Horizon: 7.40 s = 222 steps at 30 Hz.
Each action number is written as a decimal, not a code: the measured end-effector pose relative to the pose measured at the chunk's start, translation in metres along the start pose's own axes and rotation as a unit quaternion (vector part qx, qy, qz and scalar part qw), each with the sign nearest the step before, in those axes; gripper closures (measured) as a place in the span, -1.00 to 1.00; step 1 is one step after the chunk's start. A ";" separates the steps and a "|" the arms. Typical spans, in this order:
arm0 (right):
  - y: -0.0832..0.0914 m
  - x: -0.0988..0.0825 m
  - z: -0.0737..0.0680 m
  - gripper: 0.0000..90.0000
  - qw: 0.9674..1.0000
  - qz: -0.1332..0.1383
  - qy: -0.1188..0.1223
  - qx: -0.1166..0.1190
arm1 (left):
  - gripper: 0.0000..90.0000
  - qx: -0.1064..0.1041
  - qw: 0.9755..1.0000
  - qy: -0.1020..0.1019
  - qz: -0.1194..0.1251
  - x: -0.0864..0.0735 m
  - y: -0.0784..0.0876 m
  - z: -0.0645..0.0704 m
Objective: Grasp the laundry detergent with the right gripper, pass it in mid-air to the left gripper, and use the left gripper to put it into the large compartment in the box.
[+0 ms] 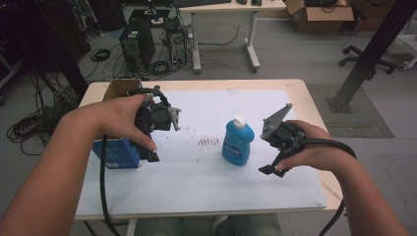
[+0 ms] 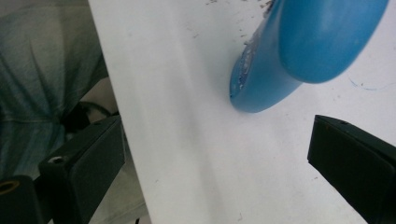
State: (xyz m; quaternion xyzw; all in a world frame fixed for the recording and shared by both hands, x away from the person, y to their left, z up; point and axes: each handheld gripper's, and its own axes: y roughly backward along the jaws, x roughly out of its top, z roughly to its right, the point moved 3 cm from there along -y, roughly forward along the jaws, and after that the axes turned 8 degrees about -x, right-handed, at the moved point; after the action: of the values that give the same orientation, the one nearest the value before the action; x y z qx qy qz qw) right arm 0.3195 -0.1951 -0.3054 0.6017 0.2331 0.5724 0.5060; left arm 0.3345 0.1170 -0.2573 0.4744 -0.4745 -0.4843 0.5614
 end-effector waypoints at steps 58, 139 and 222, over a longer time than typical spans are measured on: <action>-0.126 -0.054 0.011 -0.97 0.935 0.304 -0.164 -0.075 | -0.87 -0.004 1.000 -0.005 -0.006 0.006 -0.024 -0.011; -0.164 -0.032 0.006 -0.53 0.881 0.396 -0.222 -0.132 | -0.87 -0.004 1.000 -0.007 0.006 -0.002 -0.019 -0.004; -0.038 -0.008 0.026 0.01 0.908 0.415 -0.056 -0.005 | -0.89 0.005 1.000 -0.019 0.021 0.018 0.021 0.003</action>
State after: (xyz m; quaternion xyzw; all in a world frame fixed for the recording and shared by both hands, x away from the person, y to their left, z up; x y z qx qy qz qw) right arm 0.3531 -0.1964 -0.3377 0.6725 -0.0694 0.6975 0.2375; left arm 0.3352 0.1003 -0.2352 0.4581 -0.4975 -0.4783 0.5602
